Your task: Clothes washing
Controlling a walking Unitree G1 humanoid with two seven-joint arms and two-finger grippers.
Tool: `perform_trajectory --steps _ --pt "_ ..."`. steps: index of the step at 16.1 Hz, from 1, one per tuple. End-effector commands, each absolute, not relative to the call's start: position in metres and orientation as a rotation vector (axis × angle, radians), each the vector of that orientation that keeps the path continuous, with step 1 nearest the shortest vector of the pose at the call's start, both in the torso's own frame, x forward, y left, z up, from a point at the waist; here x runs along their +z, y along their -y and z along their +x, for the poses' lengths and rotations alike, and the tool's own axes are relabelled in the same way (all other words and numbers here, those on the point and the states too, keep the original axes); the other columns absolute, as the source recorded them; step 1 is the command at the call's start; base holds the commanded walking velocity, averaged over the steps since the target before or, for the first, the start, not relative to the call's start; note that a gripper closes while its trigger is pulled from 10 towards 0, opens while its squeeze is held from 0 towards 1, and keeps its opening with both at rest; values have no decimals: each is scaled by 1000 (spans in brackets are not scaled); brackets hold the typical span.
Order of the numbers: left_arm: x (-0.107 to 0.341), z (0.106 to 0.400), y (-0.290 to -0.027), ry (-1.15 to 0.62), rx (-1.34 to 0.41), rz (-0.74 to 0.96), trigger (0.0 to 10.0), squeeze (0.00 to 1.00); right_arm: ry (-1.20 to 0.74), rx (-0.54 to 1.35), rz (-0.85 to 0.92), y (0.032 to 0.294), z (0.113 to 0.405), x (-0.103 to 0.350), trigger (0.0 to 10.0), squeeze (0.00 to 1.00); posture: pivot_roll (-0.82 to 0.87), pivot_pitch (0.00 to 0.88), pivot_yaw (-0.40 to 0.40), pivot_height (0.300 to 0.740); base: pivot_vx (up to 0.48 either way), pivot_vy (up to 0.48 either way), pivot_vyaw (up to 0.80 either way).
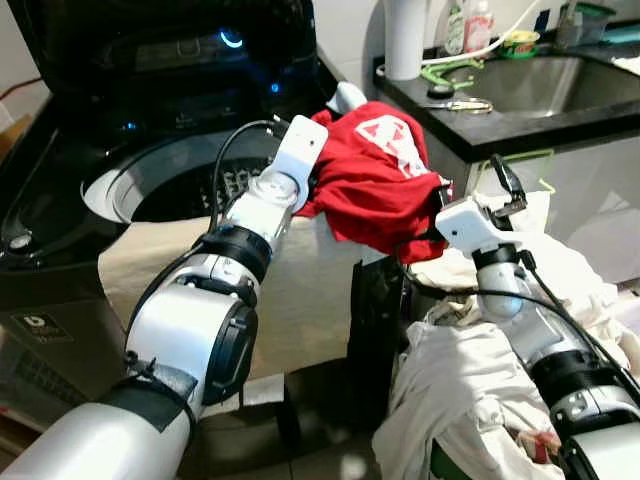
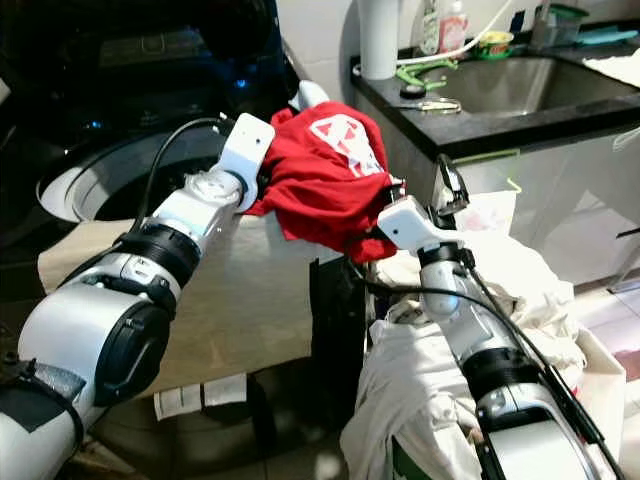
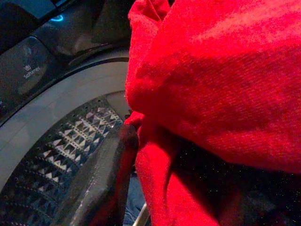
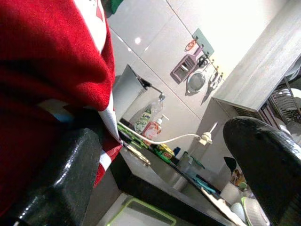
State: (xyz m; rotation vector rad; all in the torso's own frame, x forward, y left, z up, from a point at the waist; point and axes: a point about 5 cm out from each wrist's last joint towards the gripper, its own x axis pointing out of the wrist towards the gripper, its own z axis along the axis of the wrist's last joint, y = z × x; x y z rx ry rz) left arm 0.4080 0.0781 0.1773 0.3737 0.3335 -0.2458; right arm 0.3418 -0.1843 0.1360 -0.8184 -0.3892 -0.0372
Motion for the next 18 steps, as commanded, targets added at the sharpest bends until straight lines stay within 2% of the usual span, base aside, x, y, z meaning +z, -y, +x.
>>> perform_trajectory --steps 1,3,6,9,11,12,15,16,17,18 --pt "102 376 -78 -629 -304 366 10000 0 405 -16 -724 177 345 144 10000 0 -61 0 106 740 0 0 0" --pt "111 382 -81 -582 -267 345 10000 0 265 -28 -324 173 343 131 10000 0 -63 0 106 740 0 0 0" --pt "120 387 -83 -550 -232 315 10000 0 109 -99 -4 178 346 113 10000 0 -81 0 118 740 0 0 0" --pt "121 387 -79 -547 -244 311 10000 0 53 -111 41 183 350 108 10000 0 -77 0 115 740 0 0 0" --pt "121 387 -79 -546 -244 309 10000 0 41 -97 3 186 354 110 10000 0 -69 0 110 740 0 0 0" --pt "121 387 -79 -546 -242 309 10000 0 50 -90 -31 185 354 111 0 0 -66 0 109 740 0 0 0" --pt "123 388 -81 -542 -235 301 10000 0 75 -51 -142 178 357 115 0 0 -61 0 107 740 0 0 0" --pt "124 388 -80 -539 -238 299 10000 0 113 -18 -190 174 357 120 8824 0 -57 0 106 740 0 0 0" --pt "124 388 -79 -537 -242 299 10000 0 181 21 -255 170 357 128 10000 0 -55 0 104 740 0 0 0" --pt "126 389 -77 -533 -249 296 10000 0 279 104 -338 159 354 141 10000 0 -54 0 103 740 0 0 0"
